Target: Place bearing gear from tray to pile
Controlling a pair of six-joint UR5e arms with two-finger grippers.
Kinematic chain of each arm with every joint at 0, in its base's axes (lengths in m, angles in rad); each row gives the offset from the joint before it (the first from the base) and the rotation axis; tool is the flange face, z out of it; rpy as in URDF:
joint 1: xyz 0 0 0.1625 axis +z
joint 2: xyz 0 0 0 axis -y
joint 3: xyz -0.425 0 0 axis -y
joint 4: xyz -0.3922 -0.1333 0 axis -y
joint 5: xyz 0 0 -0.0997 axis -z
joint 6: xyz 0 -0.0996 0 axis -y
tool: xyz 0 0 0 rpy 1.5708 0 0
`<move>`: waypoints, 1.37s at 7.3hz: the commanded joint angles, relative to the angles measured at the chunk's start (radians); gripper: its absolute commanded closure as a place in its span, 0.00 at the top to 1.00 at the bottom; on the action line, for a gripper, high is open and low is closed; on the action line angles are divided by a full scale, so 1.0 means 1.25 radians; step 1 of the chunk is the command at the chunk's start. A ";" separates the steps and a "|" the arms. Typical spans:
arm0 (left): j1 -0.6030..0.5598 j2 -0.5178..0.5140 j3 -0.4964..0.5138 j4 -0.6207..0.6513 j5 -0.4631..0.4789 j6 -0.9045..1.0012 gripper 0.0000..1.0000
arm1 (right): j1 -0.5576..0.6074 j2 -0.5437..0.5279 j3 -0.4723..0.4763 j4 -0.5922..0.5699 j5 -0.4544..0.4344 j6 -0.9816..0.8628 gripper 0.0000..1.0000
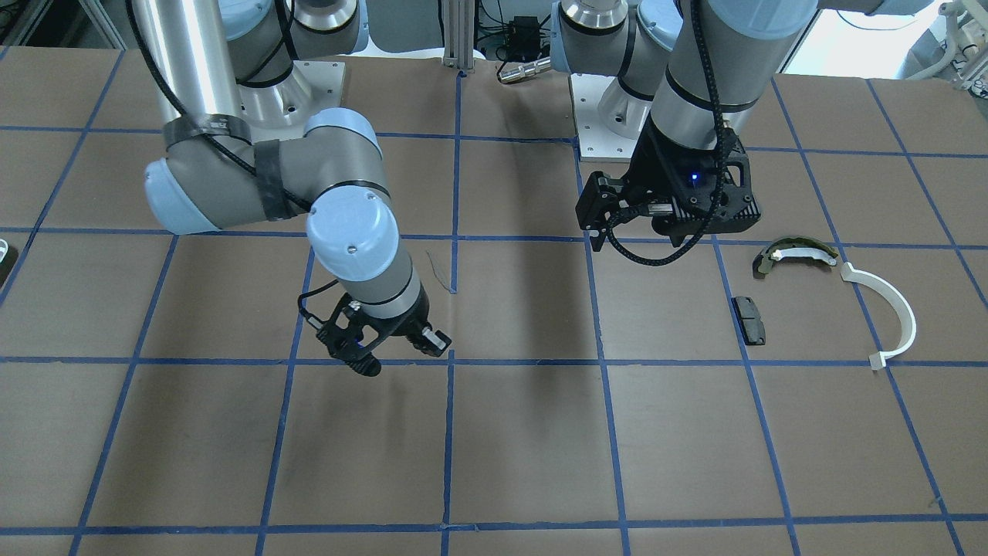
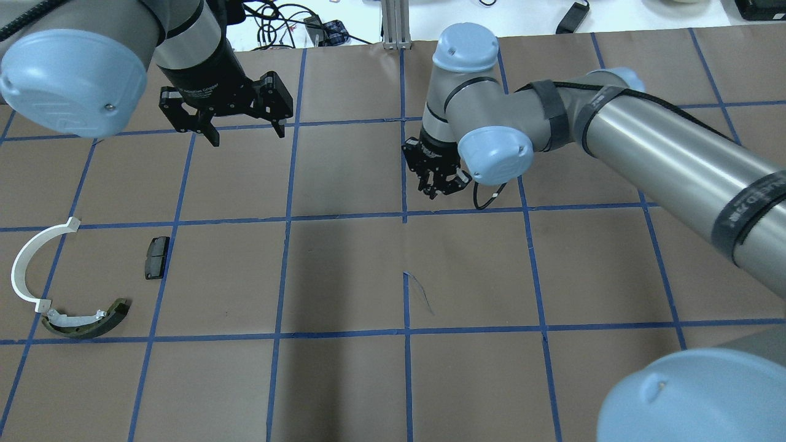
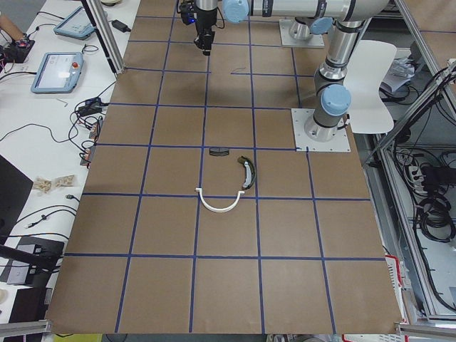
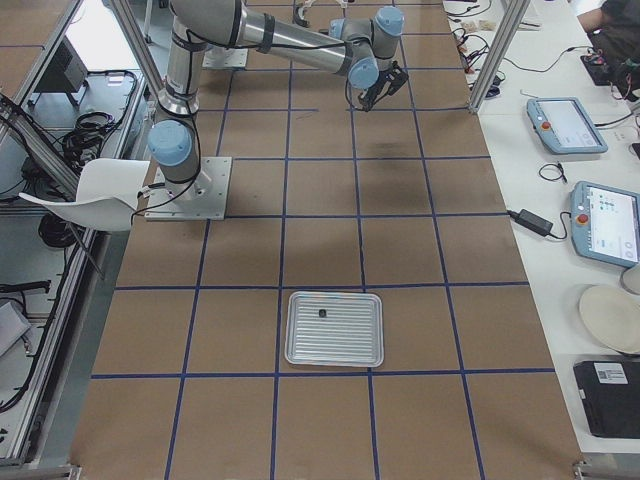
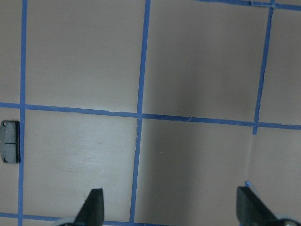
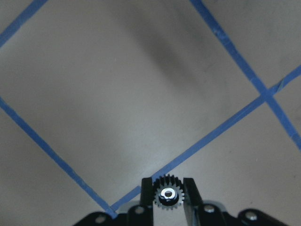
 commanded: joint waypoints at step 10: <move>0.000 -0.005 -0.006 0.001 0.001 -0.001 1.00 | 0.091 0.038 0.003 -0.027 0.001 0.084 1.00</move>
